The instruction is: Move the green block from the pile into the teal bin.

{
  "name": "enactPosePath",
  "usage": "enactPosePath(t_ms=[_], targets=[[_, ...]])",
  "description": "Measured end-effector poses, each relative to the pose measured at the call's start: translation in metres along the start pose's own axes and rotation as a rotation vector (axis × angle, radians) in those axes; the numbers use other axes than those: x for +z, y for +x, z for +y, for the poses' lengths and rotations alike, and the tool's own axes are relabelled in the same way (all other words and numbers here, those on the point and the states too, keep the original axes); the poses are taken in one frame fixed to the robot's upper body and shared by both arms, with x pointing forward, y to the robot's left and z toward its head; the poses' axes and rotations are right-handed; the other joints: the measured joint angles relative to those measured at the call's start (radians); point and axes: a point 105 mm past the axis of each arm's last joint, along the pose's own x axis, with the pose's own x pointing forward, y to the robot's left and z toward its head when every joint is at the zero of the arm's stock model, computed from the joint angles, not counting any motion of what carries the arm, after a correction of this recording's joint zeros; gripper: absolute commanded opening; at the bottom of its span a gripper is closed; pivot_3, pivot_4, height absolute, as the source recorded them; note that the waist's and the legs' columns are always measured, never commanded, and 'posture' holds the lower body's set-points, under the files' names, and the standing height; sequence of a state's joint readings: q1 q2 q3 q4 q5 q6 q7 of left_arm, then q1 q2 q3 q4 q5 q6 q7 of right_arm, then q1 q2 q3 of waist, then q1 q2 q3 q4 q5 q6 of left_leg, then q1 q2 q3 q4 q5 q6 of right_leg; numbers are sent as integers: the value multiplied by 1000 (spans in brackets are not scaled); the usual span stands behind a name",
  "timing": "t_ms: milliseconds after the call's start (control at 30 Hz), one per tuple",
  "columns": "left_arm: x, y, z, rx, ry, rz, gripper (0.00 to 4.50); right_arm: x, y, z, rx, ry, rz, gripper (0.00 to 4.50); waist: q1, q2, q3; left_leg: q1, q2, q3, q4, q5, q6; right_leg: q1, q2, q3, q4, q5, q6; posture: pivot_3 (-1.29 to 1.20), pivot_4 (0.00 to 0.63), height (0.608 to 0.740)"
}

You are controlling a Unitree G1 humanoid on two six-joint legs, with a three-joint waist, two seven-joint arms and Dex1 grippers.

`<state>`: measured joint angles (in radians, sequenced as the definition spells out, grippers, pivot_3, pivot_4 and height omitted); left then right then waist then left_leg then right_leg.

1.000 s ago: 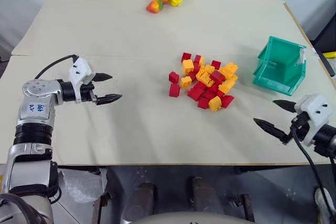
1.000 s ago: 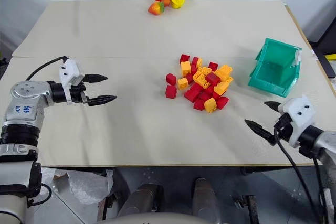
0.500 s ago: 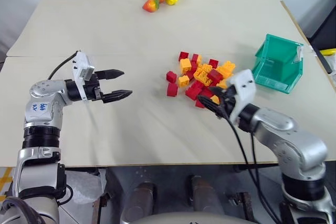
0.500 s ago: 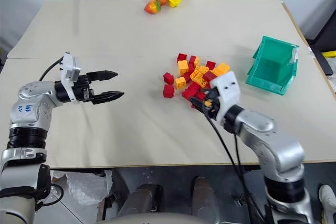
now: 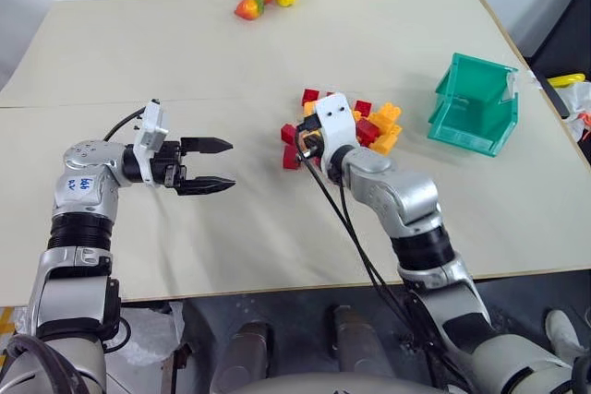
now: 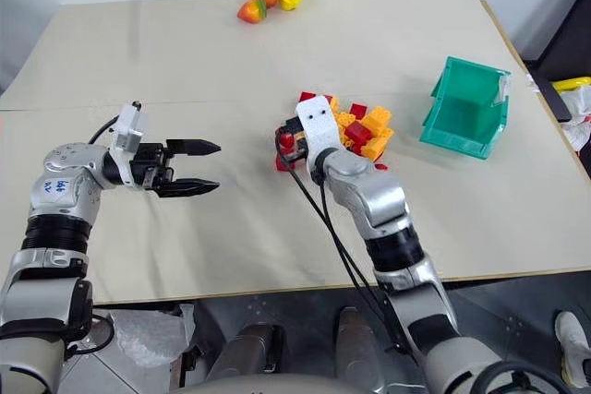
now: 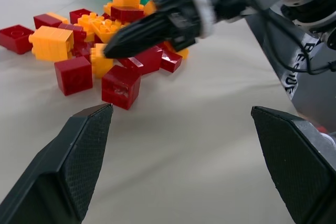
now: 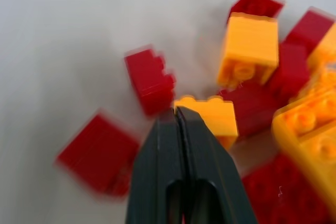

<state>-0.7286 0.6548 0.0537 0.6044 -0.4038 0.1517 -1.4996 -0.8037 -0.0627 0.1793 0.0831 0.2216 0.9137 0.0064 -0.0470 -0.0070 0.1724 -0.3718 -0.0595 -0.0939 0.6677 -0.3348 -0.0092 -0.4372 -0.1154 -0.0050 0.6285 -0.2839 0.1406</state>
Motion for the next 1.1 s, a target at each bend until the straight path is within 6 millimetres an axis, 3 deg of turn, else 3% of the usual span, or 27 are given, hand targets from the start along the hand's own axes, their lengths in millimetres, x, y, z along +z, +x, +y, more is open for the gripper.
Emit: enactPosePath(t_ms=[133, 233, 467, 633, 1100], targets=[[0, 2, 0, -3, 4, -6, 4500, 8, 4, -15, -98, 18, -6, 30, -1, 0, 0, 0, -1, 0, 1, 0, 0, 0, -1, 0, 0, 0, 0, 0, 150, 740], [0, 1, 0, 6, 13, -7, 4500, 9, -1, -38, -190, 0, 0, 30, -1, 0, 0, 0, -1, -1, 1, 0, 0, 0, -1, 0, 1, 0, 0, 0, 150, 740], [-7, 0, -1, 39, 1, 2, 4500, -6, -19, -93, -355, -72, 84, 30, -9, 0, 0, -1, 0, 1, 0, 0, 0, -2, 0, 1, 1, 0, 0, 0, 150, 740], [-5, 0, -1, 51, 13, -1, 4500, -9, -45, -134, -413, -172, 148, 30, -8, 0, 0, -2, -1, 3, 0, 0, 1, -3, 0, 3, 1, 0, 0, 0, 150, 740], [-7, 5, -2, 63, 12, -11, 4500, -14, -34, -89, -48, -210, 206, 30, -12, 0, 0, -2, 0, 7, 0, 0, 1, -7, 1, 9, 2, 0, 0, 0, 150, 740]])
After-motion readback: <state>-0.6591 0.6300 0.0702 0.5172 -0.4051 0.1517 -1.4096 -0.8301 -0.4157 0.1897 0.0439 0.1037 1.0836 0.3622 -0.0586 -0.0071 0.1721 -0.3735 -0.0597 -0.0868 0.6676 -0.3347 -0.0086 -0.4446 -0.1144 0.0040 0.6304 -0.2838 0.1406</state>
